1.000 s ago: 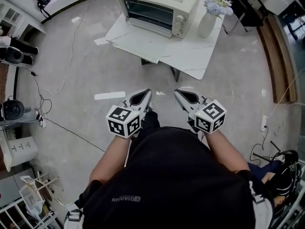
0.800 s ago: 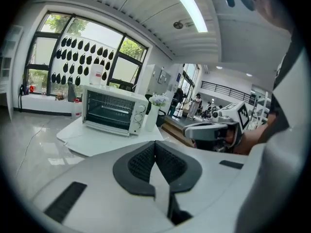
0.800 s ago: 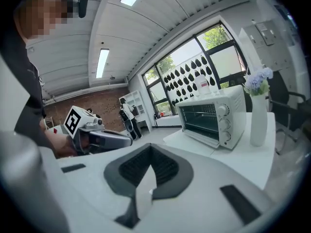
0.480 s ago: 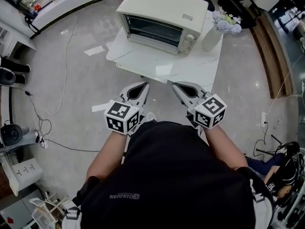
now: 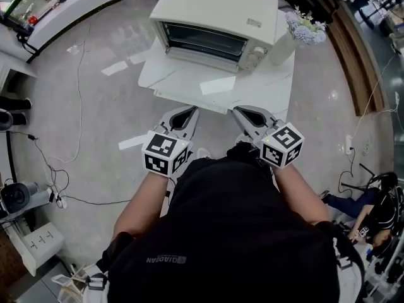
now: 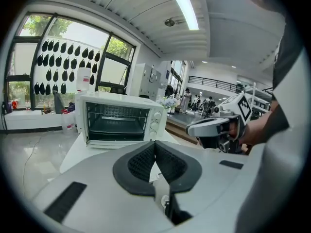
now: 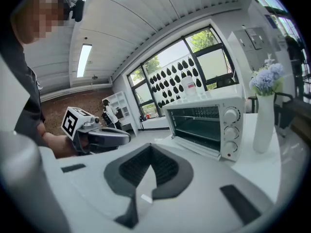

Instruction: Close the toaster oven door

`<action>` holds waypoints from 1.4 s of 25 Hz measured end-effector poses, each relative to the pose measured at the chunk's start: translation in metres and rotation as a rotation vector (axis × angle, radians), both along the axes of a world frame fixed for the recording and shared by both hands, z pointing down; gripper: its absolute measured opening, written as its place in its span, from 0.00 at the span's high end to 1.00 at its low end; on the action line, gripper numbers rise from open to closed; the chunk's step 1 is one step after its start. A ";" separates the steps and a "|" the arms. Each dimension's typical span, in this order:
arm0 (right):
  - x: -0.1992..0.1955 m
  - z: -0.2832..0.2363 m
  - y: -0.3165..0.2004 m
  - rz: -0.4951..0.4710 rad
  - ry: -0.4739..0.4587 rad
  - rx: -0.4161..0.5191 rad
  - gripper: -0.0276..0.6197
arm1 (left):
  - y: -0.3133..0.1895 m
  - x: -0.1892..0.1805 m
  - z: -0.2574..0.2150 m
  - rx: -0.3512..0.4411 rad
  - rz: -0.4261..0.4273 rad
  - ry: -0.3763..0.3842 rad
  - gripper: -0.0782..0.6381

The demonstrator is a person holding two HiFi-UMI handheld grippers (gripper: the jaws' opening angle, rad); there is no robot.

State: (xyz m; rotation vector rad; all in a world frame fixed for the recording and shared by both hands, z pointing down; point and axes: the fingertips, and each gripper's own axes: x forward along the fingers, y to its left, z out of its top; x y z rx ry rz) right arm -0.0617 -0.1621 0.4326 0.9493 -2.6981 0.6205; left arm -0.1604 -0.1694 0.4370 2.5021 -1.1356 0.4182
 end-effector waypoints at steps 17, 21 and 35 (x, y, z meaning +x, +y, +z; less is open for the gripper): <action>-0.021 -0.004 -0.024 -0.097 0.022 0.018 0.96 | -0.021 -0.025 0.003 0.033 -0.103 -0.049 0.84; -0.019 -0.002 -0.025 -0.094 0.019 0.014 0.96 | -0.020 -0.026 0.007 0.003 -0.113 -0.009 0.80; -0.019 0.005 -0.030 -0.108 0.008 -0.003 0.96 | -0.029 -0.046 0.029 -0.124 -0.238 0.254 0.69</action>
